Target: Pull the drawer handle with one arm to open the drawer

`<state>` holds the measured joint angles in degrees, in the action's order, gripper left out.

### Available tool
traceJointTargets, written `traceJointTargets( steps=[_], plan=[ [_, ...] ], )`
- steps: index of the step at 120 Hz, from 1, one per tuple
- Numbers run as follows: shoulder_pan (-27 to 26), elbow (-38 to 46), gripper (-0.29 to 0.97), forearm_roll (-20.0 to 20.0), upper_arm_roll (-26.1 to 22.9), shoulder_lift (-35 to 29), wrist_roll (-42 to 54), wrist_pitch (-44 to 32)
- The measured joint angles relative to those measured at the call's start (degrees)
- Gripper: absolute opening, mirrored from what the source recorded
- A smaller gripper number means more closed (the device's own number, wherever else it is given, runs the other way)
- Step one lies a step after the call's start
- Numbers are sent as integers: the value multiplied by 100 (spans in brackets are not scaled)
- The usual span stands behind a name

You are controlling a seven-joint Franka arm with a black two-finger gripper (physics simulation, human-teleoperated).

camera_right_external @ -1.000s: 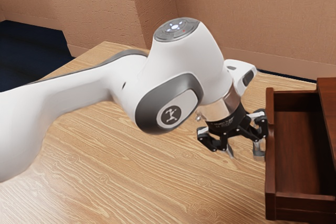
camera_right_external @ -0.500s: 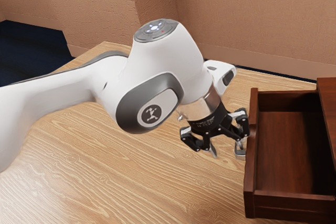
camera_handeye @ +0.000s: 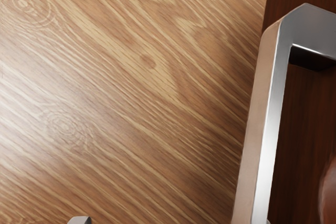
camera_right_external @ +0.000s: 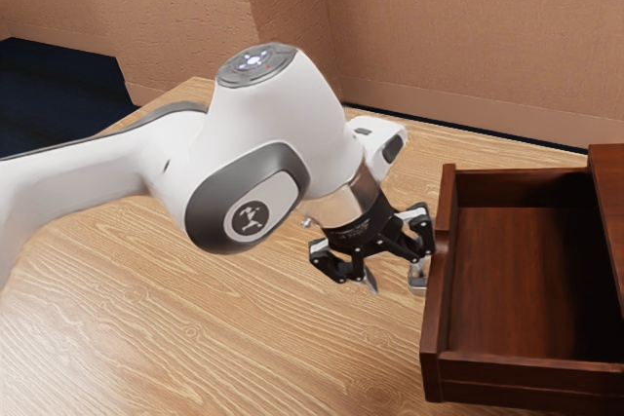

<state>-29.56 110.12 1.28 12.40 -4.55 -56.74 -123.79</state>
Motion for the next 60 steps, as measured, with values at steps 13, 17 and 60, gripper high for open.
traceJointTargets(
  steps=[13, 17, 60],
  plan=[
    [43, 93, 34, 25, 2, -65, -5, -33],
    [52, 115, 34, 30, 5, -80, -7, -40],
    [91, 131, 34, 33, -3, -111, -9, -76]
  ],
)
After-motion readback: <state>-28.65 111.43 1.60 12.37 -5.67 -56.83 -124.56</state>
